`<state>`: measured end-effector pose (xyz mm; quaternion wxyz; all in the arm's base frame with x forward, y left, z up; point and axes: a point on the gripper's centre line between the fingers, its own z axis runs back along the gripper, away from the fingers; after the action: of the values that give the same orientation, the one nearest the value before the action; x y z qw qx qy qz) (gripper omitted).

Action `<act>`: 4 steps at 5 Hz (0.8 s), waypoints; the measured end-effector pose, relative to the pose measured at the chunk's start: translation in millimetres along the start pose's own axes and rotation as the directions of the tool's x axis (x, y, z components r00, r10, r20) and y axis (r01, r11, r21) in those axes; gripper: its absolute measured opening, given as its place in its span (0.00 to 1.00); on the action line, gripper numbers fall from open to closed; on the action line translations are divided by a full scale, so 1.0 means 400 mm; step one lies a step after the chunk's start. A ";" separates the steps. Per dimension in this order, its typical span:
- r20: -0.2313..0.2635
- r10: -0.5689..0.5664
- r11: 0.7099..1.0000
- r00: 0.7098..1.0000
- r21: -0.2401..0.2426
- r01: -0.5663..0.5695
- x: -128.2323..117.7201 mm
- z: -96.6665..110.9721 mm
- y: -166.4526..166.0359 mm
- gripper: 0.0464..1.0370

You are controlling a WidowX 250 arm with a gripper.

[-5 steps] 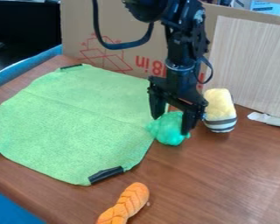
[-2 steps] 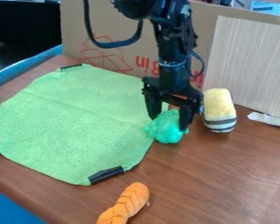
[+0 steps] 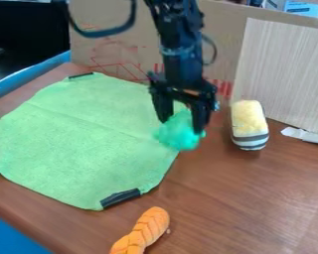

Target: Move the cloth from left to right

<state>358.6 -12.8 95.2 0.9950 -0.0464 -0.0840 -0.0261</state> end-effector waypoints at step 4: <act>0.018 0.036 0.998 0.999 -0.055 -0.035 -0.132 0.043 0.151 0.87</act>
<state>307.5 51.4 97.8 0.9929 -0.0751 -0.0917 -0.0104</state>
